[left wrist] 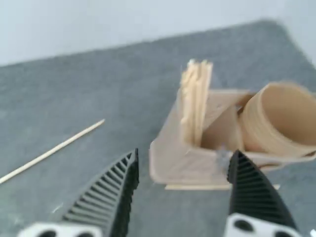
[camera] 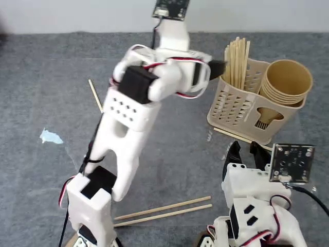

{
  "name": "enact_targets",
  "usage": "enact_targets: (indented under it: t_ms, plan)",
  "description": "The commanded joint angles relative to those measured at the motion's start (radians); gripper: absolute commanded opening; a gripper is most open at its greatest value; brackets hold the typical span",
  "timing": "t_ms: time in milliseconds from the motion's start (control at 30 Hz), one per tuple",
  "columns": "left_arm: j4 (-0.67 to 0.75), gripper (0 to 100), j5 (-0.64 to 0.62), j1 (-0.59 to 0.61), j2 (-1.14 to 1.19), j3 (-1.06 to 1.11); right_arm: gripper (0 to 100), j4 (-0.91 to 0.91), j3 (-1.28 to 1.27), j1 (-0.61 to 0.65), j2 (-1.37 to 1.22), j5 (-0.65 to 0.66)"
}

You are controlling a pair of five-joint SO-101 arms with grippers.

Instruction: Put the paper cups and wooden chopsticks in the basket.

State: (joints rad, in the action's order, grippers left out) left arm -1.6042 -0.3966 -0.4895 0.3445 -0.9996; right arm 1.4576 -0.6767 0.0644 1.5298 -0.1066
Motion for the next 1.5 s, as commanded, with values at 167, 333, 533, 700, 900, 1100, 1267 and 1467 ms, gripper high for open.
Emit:
enact_targets:
  t_ms: [167,333,533,700,900,1100,1267,1467]
  plan:
    - [-0.153,24,0.112,0.100,-0.100,0.041,13.9,-0.019,0.002,-0.007,-0.010,0.000]
    - [-0.153,20,0.311,0.104,-0.252,0.329,13.9,-0.019,0.002,-0.007,-0.010,-0.002]
    - [-0.149,20,0.440,0.064,-0.557,0.763,13.9,-0.021,0.002,-0.007,-0.010,-0.002]
    - [-0.149,20,0.549,0.032,-0.706,1.059,13.9,-0.021,0.002,-0.007,-0.010,-0.002]
    - [-0.149,20,0.809,0.032,-0.732,1.349,13.9,-0.021,0.002,-0.007,-0.010,-0.002]
    - [-0.147,21,0.904,-0.044,-0.741,1.514,13.9,-0.021,0.000,-0.007,-0.010,-0.002]
    - [-0.133,23,0.901,-0.178,-0.741,1.627,13.9,-0.021,0.000,-0.007,-0.010,-0.002]
    - [-0.021,23,0.836,-0.256,-0.743,1.756,13.9,-0.021,-0.002,-0.007,-0.010,-0.002]
